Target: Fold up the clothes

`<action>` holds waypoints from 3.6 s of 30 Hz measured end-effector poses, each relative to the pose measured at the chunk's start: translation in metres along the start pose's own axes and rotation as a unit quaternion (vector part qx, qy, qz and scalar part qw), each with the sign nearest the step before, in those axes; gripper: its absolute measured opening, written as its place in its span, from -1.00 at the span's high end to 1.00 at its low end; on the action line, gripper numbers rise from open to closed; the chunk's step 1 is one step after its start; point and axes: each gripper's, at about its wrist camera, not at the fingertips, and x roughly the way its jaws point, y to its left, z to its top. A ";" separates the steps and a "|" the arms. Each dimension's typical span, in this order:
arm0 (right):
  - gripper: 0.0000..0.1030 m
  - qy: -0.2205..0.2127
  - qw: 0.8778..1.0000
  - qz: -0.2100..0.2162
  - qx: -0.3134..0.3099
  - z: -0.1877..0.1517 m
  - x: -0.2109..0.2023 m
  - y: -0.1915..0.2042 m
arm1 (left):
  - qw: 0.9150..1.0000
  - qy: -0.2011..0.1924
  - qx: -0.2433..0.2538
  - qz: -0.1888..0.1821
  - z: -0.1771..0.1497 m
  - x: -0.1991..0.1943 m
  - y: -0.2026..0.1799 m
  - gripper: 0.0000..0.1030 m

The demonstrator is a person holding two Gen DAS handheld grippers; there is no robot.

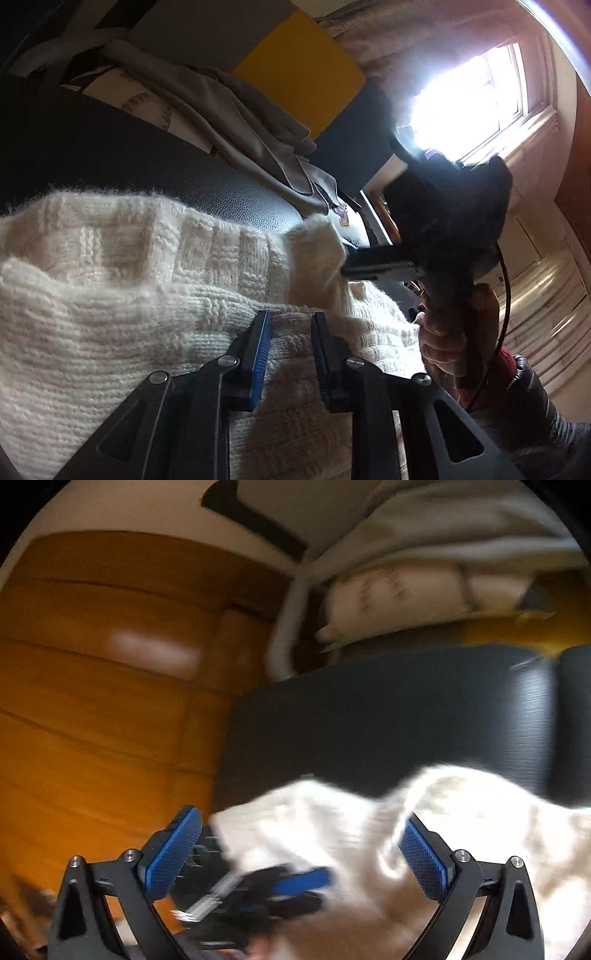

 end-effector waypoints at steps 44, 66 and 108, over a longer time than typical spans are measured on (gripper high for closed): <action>-1.00 -0.134 0.860 -0.455 -0.191 -0.167 0.012 0.041 | 0.833 -0.293 -0.426 0.198 -0.132 -0.412 0.217 0.22; -1.00 -0.138 0.861 -0.448 -0.196 -0.174 0.010 0.043 | 0.878 -0.294 -0.326 0.188 -0.035 -0.350 0.153 0.90; -0.21 -0.150 0.937 -0.301 -0.097 -0.164 0.038 0.077 | 0.986 -0.071 -0.078 0.126 -0.117 -0.121 0.010 0.51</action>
